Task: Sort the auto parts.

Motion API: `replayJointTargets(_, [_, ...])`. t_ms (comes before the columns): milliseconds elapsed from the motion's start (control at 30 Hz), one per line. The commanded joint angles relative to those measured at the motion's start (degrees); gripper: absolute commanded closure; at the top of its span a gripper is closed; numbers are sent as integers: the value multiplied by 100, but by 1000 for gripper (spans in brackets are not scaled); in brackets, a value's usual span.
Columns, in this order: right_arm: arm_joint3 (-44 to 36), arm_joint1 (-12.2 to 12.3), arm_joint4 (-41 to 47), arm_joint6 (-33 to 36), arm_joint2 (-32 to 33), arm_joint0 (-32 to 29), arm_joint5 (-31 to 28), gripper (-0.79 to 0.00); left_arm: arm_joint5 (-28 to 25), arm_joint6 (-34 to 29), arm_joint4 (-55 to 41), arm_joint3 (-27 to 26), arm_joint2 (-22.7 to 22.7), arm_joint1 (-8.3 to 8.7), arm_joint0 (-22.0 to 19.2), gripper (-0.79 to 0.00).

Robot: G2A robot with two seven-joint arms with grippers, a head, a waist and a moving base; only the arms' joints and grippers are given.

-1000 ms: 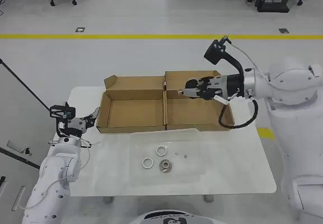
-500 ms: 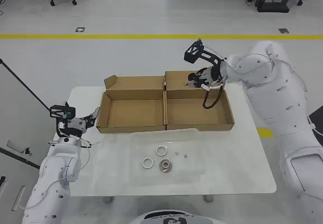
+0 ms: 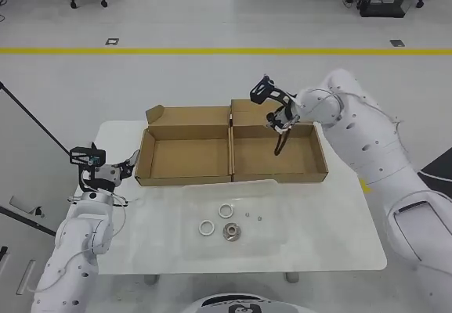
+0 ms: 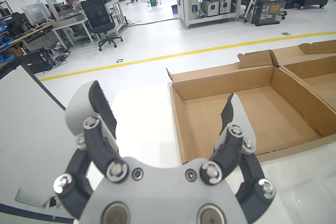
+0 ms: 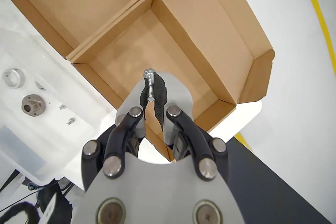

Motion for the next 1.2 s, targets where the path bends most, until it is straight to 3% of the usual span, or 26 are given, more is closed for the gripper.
replayJointTargets(0, [103, -32, -54, -6, -104, 15, 37, 0, 0, 0, 0, 0, 0, 0, 0, -785])
replayJointTargets(400, [693, -121, -249, 186, -381, 49, 145, 0, 0, 0, 0, 0, 0, 0, 0, -785])
replayJointTargets(1000, [675, -74, -97, 310, -260, -83, 179, 0, 0, 0, 0, 0, 0, 0, 0, -785])
replayJointTargets(1167, [838, -73, -444, 379, -324, -150, 649, 0, 0, 0, 0, 0, 0, 0, 0, -785])
